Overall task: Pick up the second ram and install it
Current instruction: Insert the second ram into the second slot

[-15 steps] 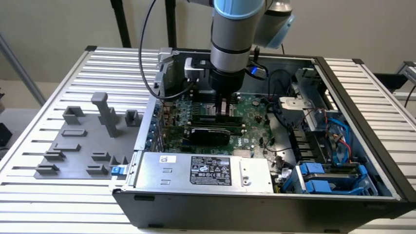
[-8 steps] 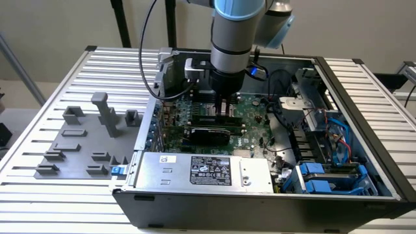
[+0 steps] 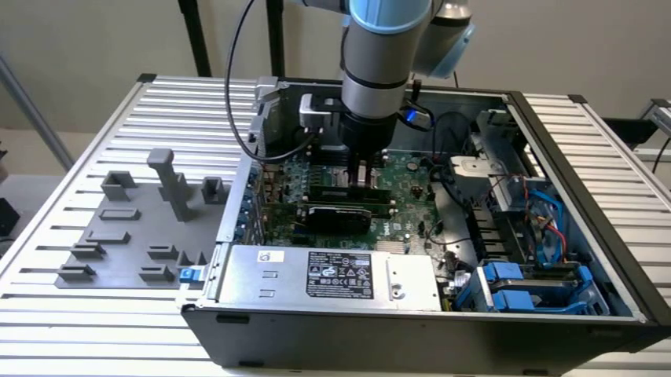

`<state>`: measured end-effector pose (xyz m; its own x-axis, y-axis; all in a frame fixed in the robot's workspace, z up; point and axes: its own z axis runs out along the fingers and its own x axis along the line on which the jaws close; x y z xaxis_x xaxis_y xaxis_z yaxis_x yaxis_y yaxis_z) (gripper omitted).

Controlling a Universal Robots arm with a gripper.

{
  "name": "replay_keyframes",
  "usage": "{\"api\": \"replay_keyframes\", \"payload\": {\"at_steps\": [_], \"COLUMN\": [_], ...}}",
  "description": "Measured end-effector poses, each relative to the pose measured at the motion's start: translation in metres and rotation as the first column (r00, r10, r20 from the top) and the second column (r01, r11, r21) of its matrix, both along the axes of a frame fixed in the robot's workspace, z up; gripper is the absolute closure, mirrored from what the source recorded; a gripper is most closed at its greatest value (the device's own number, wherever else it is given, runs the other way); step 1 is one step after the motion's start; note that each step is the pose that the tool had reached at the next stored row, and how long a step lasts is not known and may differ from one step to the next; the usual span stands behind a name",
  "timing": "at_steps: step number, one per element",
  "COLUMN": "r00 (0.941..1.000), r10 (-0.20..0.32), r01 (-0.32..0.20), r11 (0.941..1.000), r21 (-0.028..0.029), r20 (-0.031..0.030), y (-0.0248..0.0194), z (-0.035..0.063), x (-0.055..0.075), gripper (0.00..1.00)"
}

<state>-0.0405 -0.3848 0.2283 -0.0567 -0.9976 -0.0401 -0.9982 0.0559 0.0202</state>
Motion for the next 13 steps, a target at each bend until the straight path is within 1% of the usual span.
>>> {"api": "replay_keyframes", "payload": {"at_steps": [13], "r00": [1.0000], "r10": [0.010], "r01": [-0.010], "r11": [1.0000], "r21": [-0.0001], "r20": [0.0000], "y": [-0.0009], "z": [-0.0001], "x": [0.0001], "gripper": [0.86]}}
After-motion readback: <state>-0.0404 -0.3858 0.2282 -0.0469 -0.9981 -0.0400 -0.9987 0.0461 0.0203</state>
